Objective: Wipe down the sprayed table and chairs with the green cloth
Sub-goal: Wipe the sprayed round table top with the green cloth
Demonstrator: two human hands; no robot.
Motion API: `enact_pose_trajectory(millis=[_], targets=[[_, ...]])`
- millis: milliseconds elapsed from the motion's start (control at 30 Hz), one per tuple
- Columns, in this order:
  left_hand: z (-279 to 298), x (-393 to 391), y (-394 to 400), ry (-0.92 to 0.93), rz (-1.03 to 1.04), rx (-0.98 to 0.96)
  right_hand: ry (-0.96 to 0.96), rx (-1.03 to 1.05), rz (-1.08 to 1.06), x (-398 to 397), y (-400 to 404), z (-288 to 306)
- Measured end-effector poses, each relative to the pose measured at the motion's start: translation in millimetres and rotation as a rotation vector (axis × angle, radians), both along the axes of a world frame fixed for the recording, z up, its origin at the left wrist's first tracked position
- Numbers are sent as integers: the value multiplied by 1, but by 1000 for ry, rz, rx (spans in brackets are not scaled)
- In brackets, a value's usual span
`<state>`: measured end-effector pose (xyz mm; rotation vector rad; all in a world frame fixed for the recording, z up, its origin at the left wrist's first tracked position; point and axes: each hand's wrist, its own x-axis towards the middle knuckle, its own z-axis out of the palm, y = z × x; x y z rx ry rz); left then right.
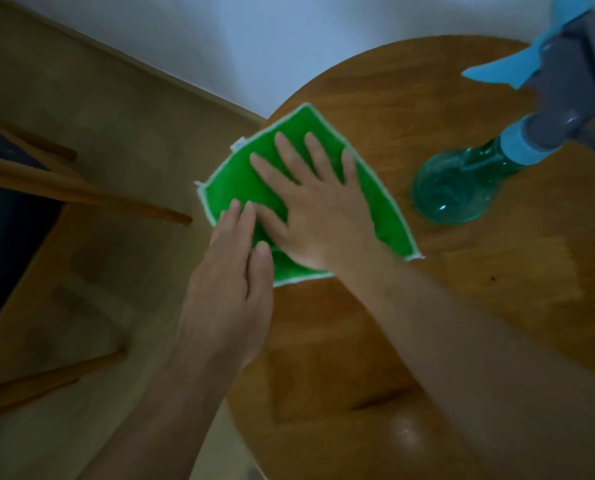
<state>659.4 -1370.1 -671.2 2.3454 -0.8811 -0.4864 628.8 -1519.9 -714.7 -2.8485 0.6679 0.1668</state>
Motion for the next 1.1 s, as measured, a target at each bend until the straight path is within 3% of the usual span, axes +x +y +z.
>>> enact_pose_trajectory(millis=[100,200,400,500,600,767,867,1000,1100], targets=[[3,9,5,39,105,-78,47,-42,-201,17,-34,-2],[8,14,17,72,185,-150,69,-40,-248,25,-18,-3],[7,0,39,113,232,-135,20,82,95,-25,92,4],[-3,-22,50,122,113,-28,59,158,232,-73,132,9],[-11,-51,67,134,-46,50,59,167,234,-126,145,12],[-18,-96,61,92,-356,80,77,186,67,-179,115,15],[-16,-112,34,38,-469,69,132,95,-155,-201,68,13],[-13,-116,9,113,-442,-1,155,37,-511,-218,5,11],[-7,-109,5,123,-312,-26,165,27,-624,-211,10,11]])
